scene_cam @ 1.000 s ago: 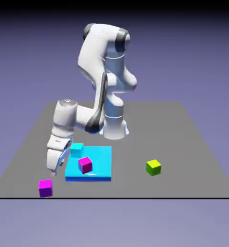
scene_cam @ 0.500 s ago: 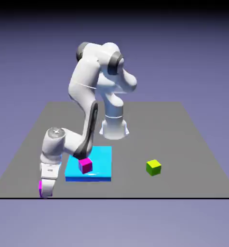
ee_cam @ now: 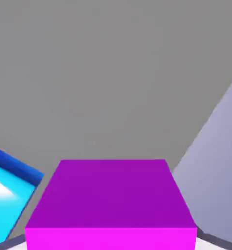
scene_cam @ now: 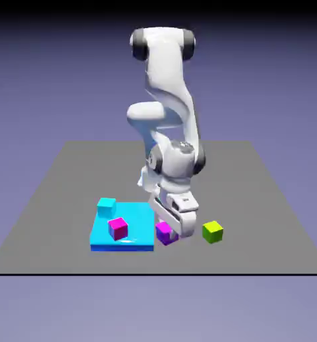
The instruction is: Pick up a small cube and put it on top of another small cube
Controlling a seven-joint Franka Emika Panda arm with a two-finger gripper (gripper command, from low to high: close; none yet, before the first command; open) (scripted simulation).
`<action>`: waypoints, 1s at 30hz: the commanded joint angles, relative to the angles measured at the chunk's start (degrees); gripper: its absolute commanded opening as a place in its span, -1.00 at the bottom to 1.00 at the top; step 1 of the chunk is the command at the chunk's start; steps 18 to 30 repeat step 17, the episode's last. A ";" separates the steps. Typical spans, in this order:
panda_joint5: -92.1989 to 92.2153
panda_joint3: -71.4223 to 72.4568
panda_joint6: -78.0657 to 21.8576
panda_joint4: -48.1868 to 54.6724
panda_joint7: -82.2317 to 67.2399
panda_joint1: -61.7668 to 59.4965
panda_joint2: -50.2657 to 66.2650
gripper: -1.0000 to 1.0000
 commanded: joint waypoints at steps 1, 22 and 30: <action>-1.76 2.08 -0.31 -1.78 2.46 1.28 -1.86 -1.00; -25.22 3.61 4.98 -5.25 25.07 8.56 2.73 1.00; -25.22 3.61 4.98 -5.25 25.07 8.56 2.73 1.00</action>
